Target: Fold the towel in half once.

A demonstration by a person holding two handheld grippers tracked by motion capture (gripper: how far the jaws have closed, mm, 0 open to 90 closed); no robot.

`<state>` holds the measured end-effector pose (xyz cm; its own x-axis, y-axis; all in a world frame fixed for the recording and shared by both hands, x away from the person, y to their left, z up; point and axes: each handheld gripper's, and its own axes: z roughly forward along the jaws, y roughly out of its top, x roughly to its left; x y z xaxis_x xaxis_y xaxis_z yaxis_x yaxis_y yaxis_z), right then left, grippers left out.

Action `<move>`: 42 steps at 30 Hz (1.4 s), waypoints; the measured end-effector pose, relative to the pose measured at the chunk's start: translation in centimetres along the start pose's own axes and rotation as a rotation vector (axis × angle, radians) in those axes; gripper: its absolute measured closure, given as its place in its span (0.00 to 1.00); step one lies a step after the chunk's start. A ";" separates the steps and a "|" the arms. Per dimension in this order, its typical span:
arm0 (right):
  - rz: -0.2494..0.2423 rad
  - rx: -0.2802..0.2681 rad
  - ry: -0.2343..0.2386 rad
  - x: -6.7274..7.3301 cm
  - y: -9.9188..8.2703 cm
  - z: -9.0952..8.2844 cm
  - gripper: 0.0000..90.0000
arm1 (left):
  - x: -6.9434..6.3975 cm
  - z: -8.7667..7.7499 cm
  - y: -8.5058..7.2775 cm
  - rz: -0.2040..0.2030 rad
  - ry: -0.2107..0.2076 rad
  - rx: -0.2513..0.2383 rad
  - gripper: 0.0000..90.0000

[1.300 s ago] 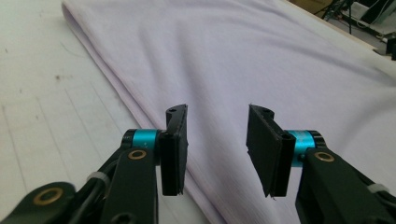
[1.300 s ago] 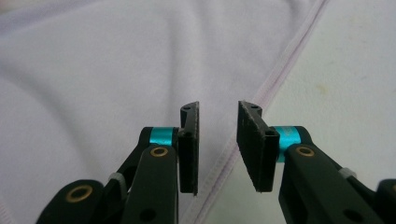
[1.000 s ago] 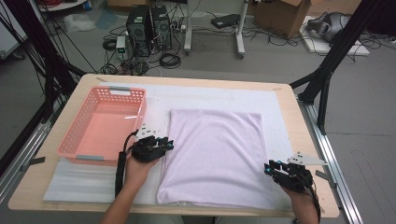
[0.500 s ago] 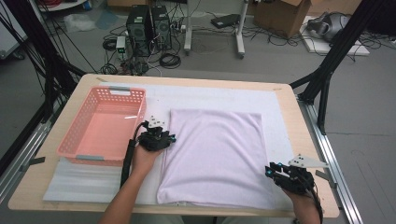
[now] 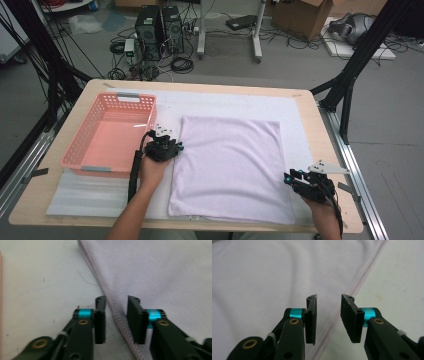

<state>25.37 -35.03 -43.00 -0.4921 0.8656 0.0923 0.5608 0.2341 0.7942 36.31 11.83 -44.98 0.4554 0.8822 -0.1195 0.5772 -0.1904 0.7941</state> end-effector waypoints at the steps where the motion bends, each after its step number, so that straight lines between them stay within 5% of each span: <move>1: 0.011 -0.003 -0.010 -0.4 0.3 0.3 0.74 | 0.0 0.0 -0.1 -0.004 -0.005 -0.007 0.69; 6: 0.055 -0.012 -0.044 -2.4 2.6 2.9 0.81 | -0.1 -0.1 -0.3 0.001 -0.039 -0.005 0.71; 12: 0.045 0.082 -0.094 -3.6 4.1 7.3 0.84 | -0.1 -0.1 -0.3 0.011 -0.064 -0.005 0.76; 15: 0.056 0.071 -0.086 -4.0 4.3 7.7 0.97 | -0.4 0.0 -0.3 0.045 -0.077 0.000 0.91; 18: 0.065 0.065 -0.160 -4.3 4.5 7.6 0.97 | -0.4 0.0 -0.3 0.007 -0.054 0.005 0.96; 21: 0.116 0.050 -0.158 -4.6 4.3 7.7 0.96 | -0.5 0.0 -0.3 -0.004 -0.038 -0.005 0.96; 23: 0.101 0.039 -0.168 -4.3 4.3 7.4 0.90 | -0.5 -0.2 -0.4 -0.009 -0.026 -0.012 0.93; 26: 0.106 0.013 -0.135 -4.2 4.3 6.5 0.81 | -0.7 -0.7 -0.4 -0.008 -0.058 -0.005 0.75; 30: 0.089 -0.018 -0.078 -3.6 3.8 4.9 0.79 | -1.6 -2.0 -0.7 0.038 -0.118 -0.063 0.64; 37: 0.030 -0.018 0.015 -1.5 1.3 2.6 0.72 | -2.4 -4.0 -2.5 0.062 -0.201 -0.085 0.61; 42: 0.000 -0.026 0.038 -0.4 0.2 0.8 0.72 | -2.4 -5.7 -4.0 0.058 -0.231 -0.107 0.62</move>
<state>26.20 -34.94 -43.33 -0.5179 0.8477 0.1146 0.5431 0.2224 0.8097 29.02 12.90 -44.43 0.6355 0.7472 -0.1946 0.4758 -0.1806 0.8608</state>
